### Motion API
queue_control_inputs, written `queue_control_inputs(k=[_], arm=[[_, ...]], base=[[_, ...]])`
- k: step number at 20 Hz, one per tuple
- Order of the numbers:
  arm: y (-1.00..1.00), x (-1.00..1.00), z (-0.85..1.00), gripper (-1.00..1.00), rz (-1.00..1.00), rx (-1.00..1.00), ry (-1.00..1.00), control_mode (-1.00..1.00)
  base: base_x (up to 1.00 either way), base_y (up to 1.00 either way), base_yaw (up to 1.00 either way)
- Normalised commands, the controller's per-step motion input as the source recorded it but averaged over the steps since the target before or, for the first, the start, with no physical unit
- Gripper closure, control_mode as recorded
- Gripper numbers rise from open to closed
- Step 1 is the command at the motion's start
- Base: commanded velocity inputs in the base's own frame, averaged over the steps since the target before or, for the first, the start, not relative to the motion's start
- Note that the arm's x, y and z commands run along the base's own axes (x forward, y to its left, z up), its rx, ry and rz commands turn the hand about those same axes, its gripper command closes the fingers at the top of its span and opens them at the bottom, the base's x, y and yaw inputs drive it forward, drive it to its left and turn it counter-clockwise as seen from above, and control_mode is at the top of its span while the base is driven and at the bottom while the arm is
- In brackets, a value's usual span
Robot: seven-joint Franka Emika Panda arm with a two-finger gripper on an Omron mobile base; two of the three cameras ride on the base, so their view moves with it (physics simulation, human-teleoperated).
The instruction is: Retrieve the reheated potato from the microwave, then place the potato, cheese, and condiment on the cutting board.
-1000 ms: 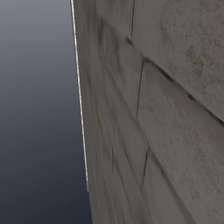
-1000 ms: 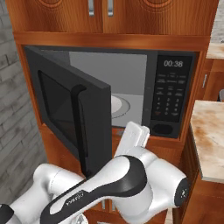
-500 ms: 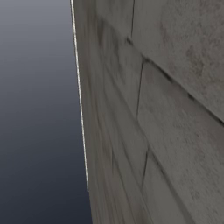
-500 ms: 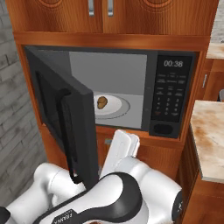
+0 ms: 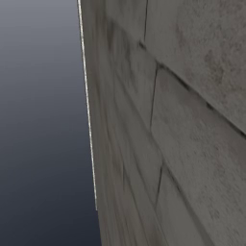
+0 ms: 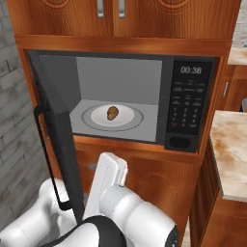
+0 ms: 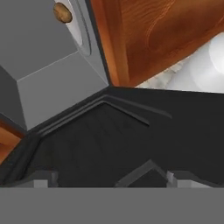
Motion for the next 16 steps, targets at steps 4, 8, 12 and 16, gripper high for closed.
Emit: queue_control_inputs(k=[4, 8, 12, 16], arm=[[0.64, -0.42, 0.0, -1.0, 0.08, -0.01, -0.06, -1.0], [0.66, -0.38, 0.0, -1.0, 0.14, -0.01, -0.02, -1.0], [0.67, -0.35, 0.0, -1.0, 0.2, -0.02, 0.0, -1.0], [0.72, -0.3, 0.0, -1.0, 0.19, -0.03, -0.02, -1.0]], base=[[0.0, 0.0, 0.0], [0.0, 0.0, 0.0], [0.0, 0.0, 0.0], [0.0, 0.0, 0.0]])
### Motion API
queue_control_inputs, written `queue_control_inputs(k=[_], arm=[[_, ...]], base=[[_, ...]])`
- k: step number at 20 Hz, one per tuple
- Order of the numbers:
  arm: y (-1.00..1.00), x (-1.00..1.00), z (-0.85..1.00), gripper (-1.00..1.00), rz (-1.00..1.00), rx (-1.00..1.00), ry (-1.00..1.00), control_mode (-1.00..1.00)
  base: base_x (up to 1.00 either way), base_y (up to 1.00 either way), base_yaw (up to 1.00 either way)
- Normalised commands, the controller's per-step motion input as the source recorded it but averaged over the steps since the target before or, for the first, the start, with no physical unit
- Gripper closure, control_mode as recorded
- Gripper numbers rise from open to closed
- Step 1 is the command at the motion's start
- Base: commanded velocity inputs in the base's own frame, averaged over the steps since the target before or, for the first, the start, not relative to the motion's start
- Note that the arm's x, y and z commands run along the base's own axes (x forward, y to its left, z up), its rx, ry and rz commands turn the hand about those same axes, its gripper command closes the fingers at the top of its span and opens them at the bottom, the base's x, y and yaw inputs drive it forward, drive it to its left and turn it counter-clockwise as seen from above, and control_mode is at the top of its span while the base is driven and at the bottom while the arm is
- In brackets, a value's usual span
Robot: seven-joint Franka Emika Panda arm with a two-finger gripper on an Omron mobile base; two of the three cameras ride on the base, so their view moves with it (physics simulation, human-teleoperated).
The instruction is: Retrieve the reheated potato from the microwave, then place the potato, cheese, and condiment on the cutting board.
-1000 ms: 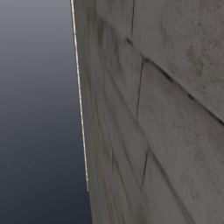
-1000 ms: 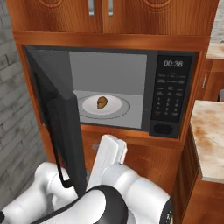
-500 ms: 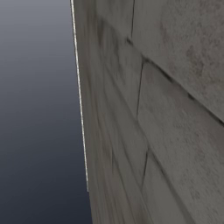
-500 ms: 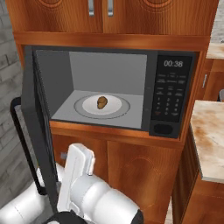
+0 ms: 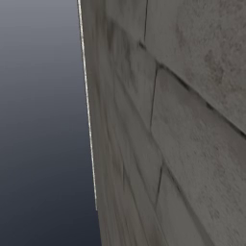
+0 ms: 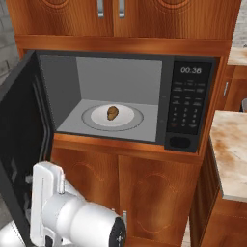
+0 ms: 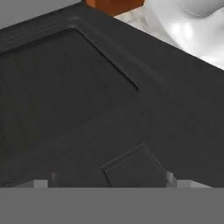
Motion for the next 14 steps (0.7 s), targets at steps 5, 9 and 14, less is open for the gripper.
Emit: queue_control_inputs(k=[5, 9, 14], arm=[[0.77, -0.21, 0.0, -1.0, 0.14, -0.04, -0.09, -1.0], [0.85, -0.03, 0.0, -1.0, 0.03, -0.06, -0.17, -1.0], [0.87, -0.01, -0.02, -1.0, 0.0, -0.07, -0.2, -1.0]], base=[[0.0, 0.0, 0.0], [0.0, 0.0, 0.0], [0.0, 0.0, 0.0]])
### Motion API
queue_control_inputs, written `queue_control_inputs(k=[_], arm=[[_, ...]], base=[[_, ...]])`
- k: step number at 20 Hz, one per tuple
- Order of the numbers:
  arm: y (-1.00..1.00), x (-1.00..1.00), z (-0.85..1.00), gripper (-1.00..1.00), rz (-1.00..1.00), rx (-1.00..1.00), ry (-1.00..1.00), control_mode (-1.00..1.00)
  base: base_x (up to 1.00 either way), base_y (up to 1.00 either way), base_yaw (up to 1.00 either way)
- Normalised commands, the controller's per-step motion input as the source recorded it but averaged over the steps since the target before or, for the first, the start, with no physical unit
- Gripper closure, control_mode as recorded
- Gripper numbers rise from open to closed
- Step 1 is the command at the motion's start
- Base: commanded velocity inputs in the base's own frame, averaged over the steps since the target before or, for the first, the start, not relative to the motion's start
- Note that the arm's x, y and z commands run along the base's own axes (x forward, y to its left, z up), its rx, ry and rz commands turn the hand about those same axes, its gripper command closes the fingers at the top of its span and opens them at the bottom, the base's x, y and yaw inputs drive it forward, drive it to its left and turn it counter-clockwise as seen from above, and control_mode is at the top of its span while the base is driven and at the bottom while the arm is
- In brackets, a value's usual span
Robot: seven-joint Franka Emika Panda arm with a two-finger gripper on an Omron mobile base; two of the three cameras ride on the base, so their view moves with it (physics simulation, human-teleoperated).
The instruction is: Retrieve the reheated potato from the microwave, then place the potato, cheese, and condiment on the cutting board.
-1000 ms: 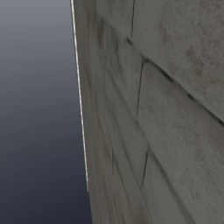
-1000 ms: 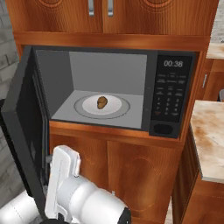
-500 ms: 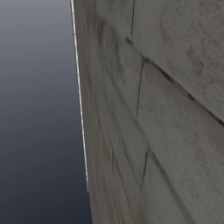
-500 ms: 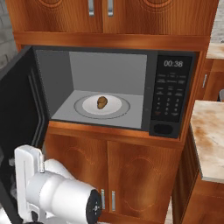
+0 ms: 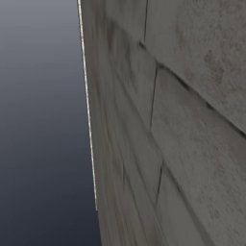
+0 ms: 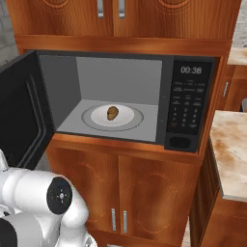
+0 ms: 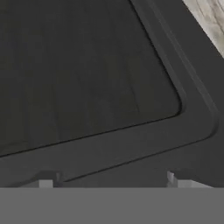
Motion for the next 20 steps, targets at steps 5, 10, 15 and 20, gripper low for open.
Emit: queue_control_inputs(k=[5, 10, 15, 20], arm=[[0.82, 0.0, -0.18, -1.0, 0.0, -0.07, -0.19, -1.0], [0.32, 0.19, -0.21, -1.0, 0.0, -0.01, -0.07, -1.0], [-0.61, 0.13, 0.01, -1.0, 0.0, -0.04, -0.04, -1.0], [-0.63, 0.21, 0.0, -1.0, -0.02, -0.17, -0.19, -1.0]], base=[[0.0, 0.0, 0.0], [0.0, 0.0, 0.0], [0.0, 0.0, 0.0], [0.0, 0.0, 0.0]])
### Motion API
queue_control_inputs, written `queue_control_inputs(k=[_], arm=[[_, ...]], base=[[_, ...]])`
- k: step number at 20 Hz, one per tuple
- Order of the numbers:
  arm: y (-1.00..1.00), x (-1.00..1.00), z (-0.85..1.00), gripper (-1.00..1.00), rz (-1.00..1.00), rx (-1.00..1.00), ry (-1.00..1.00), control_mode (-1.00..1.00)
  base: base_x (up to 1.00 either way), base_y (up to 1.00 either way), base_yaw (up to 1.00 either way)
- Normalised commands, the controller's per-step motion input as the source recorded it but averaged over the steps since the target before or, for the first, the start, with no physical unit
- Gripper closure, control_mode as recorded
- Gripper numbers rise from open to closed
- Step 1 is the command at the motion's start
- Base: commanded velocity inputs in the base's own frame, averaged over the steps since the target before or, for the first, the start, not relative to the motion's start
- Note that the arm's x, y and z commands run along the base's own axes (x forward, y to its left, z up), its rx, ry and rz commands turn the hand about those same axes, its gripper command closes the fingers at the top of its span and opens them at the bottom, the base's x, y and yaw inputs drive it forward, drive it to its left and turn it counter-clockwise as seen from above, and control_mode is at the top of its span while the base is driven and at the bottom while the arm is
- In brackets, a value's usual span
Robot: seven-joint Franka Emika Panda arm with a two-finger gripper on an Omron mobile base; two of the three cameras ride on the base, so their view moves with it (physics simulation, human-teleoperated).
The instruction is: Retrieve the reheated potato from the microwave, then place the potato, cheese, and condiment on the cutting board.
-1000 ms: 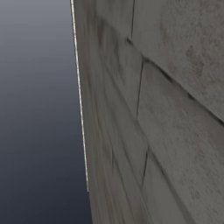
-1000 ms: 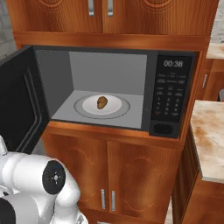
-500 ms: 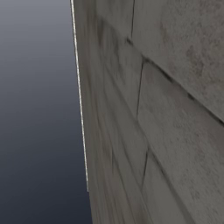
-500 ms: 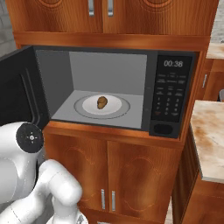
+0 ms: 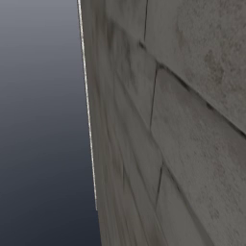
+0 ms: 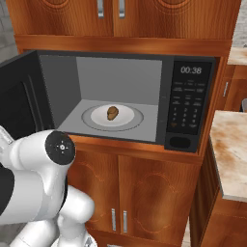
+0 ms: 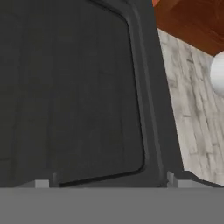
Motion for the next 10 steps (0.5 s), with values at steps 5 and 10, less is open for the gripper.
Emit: queue_control_inputs(k=[5, 10], arm=[[-0.38, 0.47, 0.0, -1.0, -0.06, -0.22, -0.28, -1.0], [-0.31, 0.58, 0.0, -1.0, -0.05, -0.21, -0.28, -1.0]], base=[[0.0, 0.0, 0.0], [0.0, 0.0, 0.0]])
